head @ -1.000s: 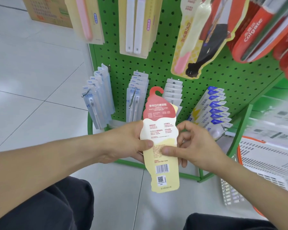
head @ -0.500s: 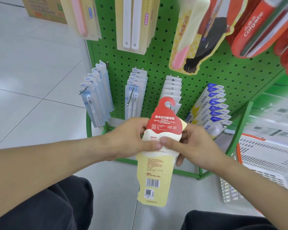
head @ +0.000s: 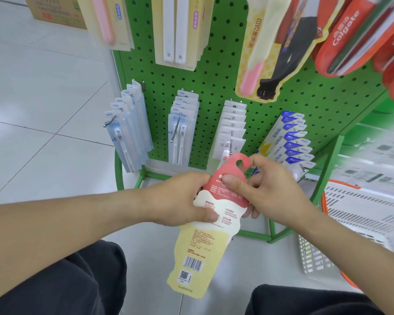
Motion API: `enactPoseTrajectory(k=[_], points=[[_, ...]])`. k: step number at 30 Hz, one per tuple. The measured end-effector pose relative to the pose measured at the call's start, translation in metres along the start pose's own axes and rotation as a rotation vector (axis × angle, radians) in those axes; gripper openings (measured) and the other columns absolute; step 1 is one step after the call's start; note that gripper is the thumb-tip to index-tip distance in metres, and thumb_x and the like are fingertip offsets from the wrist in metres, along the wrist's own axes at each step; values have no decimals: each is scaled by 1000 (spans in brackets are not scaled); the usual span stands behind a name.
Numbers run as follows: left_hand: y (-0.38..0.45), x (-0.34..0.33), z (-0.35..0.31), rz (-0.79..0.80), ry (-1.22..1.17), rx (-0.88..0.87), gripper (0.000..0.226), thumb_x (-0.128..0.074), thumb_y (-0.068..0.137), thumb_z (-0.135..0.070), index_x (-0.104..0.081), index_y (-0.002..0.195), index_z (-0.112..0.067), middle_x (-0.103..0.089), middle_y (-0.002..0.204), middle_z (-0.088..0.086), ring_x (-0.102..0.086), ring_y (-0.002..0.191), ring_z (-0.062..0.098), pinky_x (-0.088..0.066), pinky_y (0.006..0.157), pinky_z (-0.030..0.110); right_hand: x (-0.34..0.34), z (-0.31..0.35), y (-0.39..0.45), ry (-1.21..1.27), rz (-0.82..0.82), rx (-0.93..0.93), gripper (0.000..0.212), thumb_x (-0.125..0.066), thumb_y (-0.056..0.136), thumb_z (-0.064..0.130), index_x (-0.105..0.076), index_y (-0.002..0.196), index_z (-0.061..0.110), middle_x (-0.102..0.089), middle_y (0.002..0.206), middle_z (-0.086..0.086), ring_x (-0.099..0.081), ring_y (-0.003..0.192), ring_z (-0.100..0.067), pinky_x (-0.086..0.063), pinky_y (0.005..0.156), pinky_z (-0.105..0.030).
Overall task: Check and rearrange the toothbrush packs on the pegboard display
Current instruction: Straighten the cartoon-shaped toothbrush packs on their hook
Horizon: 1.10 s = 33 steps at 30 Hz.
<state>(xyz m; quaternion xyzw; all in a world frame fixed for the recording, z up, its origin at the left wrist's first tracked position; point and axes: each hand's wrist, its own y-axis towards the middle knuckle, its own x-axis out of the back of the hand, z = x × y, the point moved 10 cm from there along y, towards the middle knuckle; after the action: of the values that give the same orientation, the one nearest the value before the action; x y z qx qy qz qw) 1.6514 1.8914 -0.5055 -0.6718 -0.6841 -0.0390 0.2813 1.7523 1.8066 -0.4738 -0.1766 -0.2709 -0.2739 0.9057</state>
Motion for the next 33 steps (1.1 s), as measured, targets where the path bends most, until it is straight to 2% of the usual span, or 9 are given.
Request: enactPoseTrajectory(k=[7,14,18,22,24,27,30,32,33], points=[[1,-5,7,37,116,46,35,-77,88,-21,-62,119,-22,-72,112,-9,-69,102,9,-58,92,38,0,1,3,-40,-14,50,33,-51,100,45,-63,93,15,-72,65,-1,-70,51,-21,-59,49,-45],[-1,20,2,-211,81,58,34,-74,89,-24,-54,117,-25,-72,110,-12,-72,94,8,-62,77,35,16,-6,8,165,-52,43,41,-42,108,26,-64,93,-5,-69,69,-21,-66,54,-29,-57,52,-38],[-10,30,-29,-425,290,-111,67,-72,87,-42,-34,141,-33,-45,135,-15,-48,121,4,-42,93,18,33,-5,8,354,-151,34,38,-41,108,20,-61,83,0,-68,64,-18,-65,51,-29,-54,49,-36],[-11,15,-42,-412,543,-130,106,-71,83,-57,3,156,-35,-2,161,-11,-6,149,9,-12,120,26,50,-2,4,435,-265,60,34,-43,107,17,-59,82,-1,-65,59,-13,-62,47,-25,-52,46,-34],[-9,11,-40,-412,673,-112,104,-65,93,-43,17,156,-34,10,165,-4,3,153,17,-5,123,30,58,-4,0,497,-321,60,34,-44,106,14,-59,79,-1,-63,56,-13,-59,44,-25,-50,44,-33],[-8,11,-44,-419,734,-119,95,-54,100,-7,18,156,-35,11,168,1,-8,154,22,-18,120,28,68,-7,-5,557,-374,45,36,-44,105,13,-60,77,-1,-61,54,-16,-58,41,-26,-47,44,-30],[-13,22,-58,-499,674,-167,77,-46,102,-2,-9,157,-41,-38,157,-7,-51,109,4,-34,87,14,80,-5,-12,620,-418,80,42,-47,106,30,-63,79,2,-58,53,-16,-59,42,-27,-48,44,-29],[-20,33,-67,-557,542,-217,59,-53,103,-12,-38,148,-47,-69,103,-15,-48,72,9,-34,65,18,83,1,-16,599,-402,145,49,-48,103,49,-65,90,5,-60,61,-14,-62,49,-29,-50,47,-32],[-23,39,-68,-589,457,-268,51,-57,101,-17,-49,139,-50,-63,75,-16,-45,62,11,-33,57,20,83,5,-18,587,-384,184,48,-49,99,54,-64,97,8,-62,68,-11,-64,54,-28,-52,50,-34]])
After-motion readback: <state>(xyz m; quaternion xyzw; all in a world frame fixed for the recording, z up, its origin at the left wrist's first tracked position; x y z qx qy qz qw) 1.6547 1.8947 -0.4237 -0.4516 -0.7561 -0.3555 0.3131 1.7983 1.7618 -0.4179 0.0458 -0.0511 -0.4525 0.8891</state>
